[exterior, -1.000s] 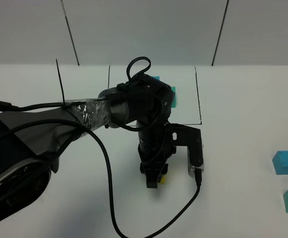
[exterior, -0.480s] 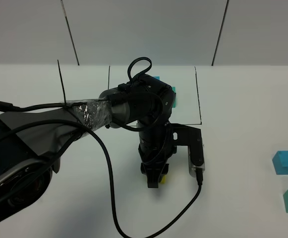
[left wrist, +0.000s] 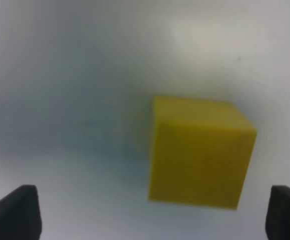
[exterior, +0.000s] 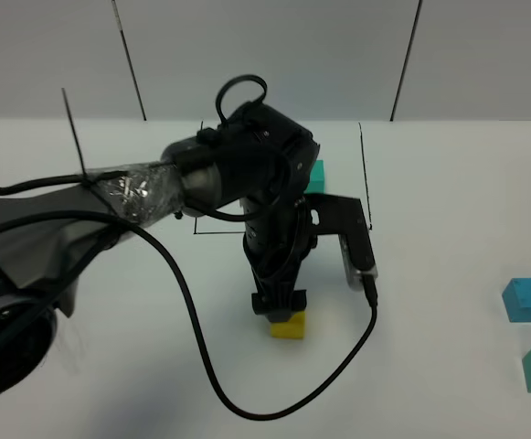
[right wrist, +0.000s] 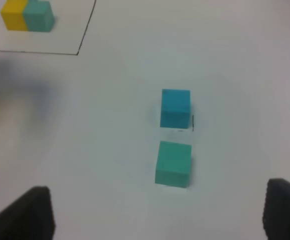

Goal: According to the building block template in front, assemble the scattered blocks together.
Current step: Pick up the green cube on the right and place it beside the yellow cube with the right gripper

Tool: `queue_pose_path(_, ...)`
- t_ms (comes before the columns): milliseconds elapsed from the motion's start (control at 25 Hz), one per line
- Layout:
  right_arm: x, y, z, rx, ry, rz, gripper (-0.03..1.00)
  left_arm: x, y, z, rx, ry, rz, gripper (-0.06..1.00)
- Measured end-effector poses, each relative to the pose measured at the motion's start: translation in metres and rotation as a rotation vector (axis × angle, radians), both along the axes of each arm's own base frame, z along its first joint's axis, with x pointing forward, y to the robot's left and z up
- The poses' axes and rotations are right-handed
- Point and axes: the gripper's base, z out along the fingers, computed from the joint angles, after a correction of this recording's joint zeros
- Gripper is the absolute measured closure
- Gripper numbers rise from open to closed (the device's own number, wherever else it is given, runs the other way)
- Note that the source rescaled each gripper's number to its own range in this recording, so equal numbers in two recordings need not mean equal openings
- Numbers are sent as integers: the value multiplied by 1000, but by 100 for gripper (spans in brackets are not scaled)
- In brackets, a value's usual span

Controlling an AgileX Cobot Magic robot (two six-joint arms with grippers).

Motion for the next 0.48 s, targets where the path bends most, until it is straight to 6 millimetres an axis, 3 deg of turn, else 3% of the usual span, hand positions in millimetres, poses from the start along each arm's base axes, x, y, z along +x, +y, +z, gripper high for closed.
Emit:
queue_pose_path(200,0,0,0,0,0,0,25,1,30,60,52,-148,222,-6)
queue_pose_path(480,0,0,0,0,0,0,25,21,125,148,-35,-354,624,-4)
